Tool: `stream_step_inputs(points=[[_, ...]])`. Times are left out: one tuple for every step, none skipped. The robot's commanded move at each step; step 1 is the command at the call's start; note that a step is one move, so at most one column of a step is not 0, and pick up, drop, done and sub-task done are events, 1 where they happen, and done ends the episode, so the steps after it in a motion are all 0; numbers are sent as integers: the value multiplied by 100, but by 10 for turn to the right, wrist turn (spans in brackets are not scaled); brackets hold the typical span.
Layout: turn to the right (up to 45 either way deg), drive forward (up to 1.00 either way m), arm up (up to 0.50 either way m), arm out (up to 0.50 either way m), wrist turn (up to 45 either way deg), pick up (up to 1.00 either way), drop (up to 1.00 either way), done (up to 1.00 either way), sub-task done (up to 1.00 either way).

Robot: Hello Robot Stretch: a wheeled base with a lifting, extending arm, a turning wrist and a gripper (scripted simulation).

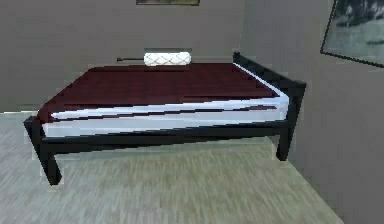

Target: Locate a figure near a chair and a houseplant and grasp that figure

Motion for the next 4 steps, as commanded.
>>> stream_step_inputs(points=[[0, 20, 0, 0, 0, 0, 0, 0, 0], [-450, 0, 0, 0, 0, 0, 0, 0, 0], [-180, 0, 0, 0, 0, 0, 0, 0, 0], [0, 100, 0, 0, 0, 0, 0, 0, 0]])
